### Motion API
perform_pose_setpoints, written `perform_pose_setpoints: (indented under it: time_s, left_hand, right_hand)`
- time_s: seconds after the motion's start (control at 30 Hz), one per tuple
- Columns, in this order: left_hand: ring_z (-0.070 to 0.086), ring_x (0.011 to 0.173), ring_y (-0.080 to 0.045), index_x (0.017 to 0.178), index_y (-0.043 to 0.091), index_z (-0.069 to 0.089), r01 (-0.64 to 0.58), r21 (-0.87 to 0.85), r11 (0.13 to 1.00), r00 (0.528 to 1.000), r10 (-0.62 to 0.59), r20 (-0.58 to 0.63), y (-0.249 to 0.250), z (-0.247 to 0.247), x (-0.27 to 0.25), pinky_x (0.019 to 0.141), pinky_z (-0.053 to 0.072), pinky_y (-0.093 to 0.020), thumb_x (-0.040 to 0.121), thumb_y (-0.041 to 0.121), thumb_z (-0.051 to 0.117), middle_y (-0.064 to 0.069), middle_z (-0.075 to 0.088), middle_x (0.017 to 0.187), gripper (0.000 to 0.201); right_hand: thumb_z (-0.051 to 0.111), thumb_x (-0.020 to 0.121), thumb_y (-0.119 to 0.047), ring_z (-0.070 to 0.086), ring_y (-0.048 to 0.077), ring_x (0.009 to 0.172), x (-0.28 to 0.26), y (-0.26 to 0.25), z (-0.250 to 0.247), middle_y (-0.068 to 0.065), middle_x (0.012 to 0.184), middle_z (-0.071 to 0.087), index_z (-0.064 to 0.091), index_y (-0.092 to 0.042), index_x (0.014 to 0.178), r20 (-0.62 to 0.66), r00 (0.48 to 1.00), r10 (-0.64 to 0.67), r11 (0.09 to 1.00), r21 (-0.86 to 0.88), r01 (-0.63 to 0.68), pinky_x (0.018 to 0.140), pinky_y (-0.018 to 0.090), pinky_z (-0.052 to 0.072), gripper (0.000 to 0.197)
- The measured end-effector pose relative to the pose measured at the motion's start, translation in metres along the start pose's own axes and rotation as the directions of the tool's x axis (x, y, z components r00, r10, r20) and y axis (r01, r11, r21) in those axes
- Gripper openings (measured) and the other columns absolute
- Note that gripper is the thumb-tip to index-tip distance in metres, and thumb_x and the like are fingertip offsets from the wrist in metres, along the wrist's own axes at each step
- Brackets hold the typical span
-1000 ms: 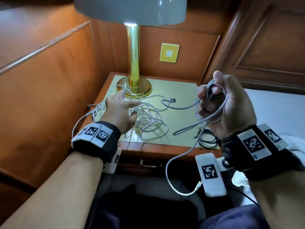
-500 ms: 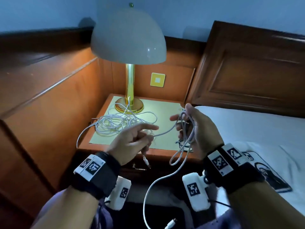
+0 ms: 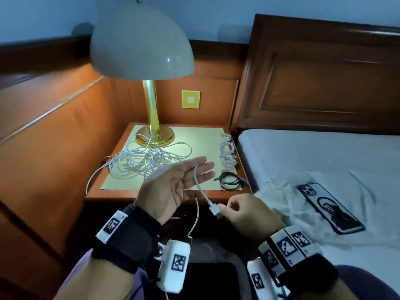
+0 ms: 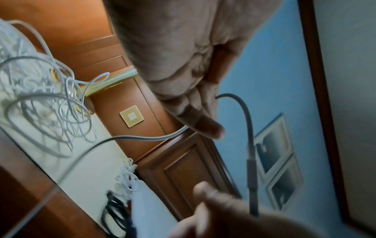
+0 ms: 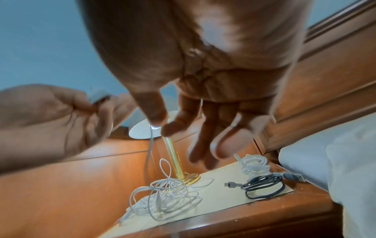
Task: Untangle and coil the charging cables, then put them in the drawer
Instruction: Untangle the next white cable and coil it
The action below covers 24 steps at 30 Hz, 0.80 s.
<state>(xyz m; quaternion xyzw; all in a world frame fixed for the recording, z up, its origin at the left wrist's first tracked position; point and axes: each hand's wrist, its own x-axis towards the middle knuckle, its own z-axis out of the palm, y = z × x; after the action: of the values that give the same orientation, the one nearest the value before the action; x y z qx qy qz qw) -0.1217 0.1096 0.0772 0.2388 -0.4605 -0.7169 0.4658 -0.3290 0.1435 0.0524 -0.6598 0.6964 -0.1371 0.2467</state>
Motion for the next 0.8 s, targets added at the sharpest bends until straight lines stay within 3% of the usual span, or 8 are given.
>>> perform_pose_setpoints:
  time_s: [0.13, 0.27, 0.37, 0.47, 0.57, 0.7, 0.73, 0.8]
  left_hand:
    - [0.069, 0.113, -0.023, 0.132, 0.007, 0.059, -0.081, 0.336, 0.938, 0.989, 0.118, -0.092, -0.018, -0.008, 0.025, 0.070, 0.061, -0.030, 0.100, -0.009, 0.044, -0.008, 0.070, 0.125, 0.038]
    - [0.074, 0.091, -0.009, 0.108, 0.030, 0.070, -0.081, 0.740, 0.668, 0.960, 0.252, -0.123, -0.033, -0.014, 0.045, 0.067, 0.060, -0.027, 0.098, 0.008, 0.059, 0.010, 0.077, 0.101, 0.027]
    - [0.071, 0.063, -0.011, 0.093, 0.036, 0.076, -0.082, 0.829, 0.553, 0.955, 0.282, -0.094, -0.040, -0.017, 0.055, 0.067, 0.059, -0.028, 0.092, 0.016, 0.070, 0.013, 0.076, 0.078, 0.020]
    - [0.056, 0.065, -0.006, 0.091, 0.033, 0.079, -0.157, 0.932, 0.327, 0.911, 0.413, 0.009, -0.045, -0.021, 0.066, 0.064, 0.045, -0.018, 0.089, 0.027, 0.074, 0.011, 0.061, 0.072, 0.009]
    - [0.053, 0.079, -0.001, 0.085, 0.023, 0.072, -0.220, 0.946, 0.239, 0.896, 0.432, 0.100, -0.049, -0.019, 0.076, 0.072, 0.039, -0.016, 0.094, 0.032, 0.066, 0.014, 0.058, 0.081, 0.014]
    - [0.051, 0.050, -0.014, 0.079, 0.019, 0.064, -0.007, 0.791, 0.612, 0.989, 0.120, -0.084, -0.045, -0.025, 0.082, 0.059, 0.053, -0.040, 0.100, 0.032, 0.056, 0.011, 0.051, 0.055, 0.026]
    - [0.047, 0.050, -0.016, 0.078, 0.021, 0.066, 0.047, 0.782, 0.622, 0.987, 0.091, -0.132, -0.044, -0.031, 0.084, 0.058, 0.052, -0.042, 0.100, 0.034, 0.057, 0.010, 0.048, 0.055, 0.027]
    - [0.044, 0.054, -0.016, 0.079, 0.026, 0.070, 0.133, 0.879, 0.458, 0.975, 0.098, -0.199, -0.048, -0.041, 0.088, 0.059, 0.045, -0.033, 0.098, 0.041, 0.059, 0.009, 0.050, 0.059, 0.027]
  right_hand:
    - [0.056, 0.098, -0.043, 0.067, 0.011, 0.073, 0.015, 0.006, -0.011, 0.001, 0.078, 0.072, 0.069, -0.015, 0.078, -0.125, 0.992, -0.031, 0.922, 0.380, 0.076, 0.068, 0.029, 0.048, 0.037]
    - [0.051, 0.099, -0.050, 0.066, 0.010, 0.088, 0.026, 0.007, -0.011, -0.005, 0.090, 0.071, 0.068, -0.025, 0.095, -0.123, 0.991, -0.058, 0.873, 0.476, 0.110, 0.078, 0.033, 0.053, 0.031]
    - [0.048, 0.102, -0.046, 0.063, 0.003, 0.083, 0.030, 0.008, -0.008, -0.009, 0.091, 0.071, 0.068, -0.027, 0.096, -0.052, 0.994, -0.098, 0.876, 0.470, 0.111, 0.076, 0.019, 0.046, 0.028]
    - [0.042, 0.106, -0.026, 0.057, 0.008, 0.064, 0.034, 0.005, -0.007, -0.005, 0.070, 0.063, 0.065, -0.017, 0.087, -0.010, 1.000, -0.022, 0.801, 0.599, 0.024, 0.064, 0.021, 0.043, 0.030]
    - [0.036, 0.103, -0.011, 0.038, 0.014, 0.048, 0.043, 0.005, -0.016, -0.002, 0.055, 0.035, 0.053, -0.010, 0.080, 0.032, 0.999, 0.039, 0.399, 0.916, -0.045, 0.053, 0.030, 0.032, 0.029]
    - [0.038, 0.091, -0.009, 0.024, 0.009, 0.044, 0.059, 0.031, -0.051, -0.007, 0.060, 0.025, 0.046, -0.020, 0.073, -0.021, 0.975, 0.222, -0.145, 0.988, 0.055, 0.046, 0.024, 0.026, 0.023]
    - [0.038, 0.089, -0.008, 0.027, 0.008, 0.044, 0.061, 0.040, -0.057, -0.008, 0.060, 0.028, 0.049, -0.020, 0.075, -0.037, 0.956, 0.291, -0.212, 0.972, 0.102, 0.048, 0.023, 0.027, 0.022]
    - [0.036, 0.095, -0.008, 0.040, 0.007, 0.049, 0.062, 0.052, -0.060, -0.009, 0.064, 0.042, 0.057, -0.018, 0.083, -0.039, 0.919, 0.393, -0.232, 0.962, 0.141, 0.055, 0.024, 0.028, 0.026]
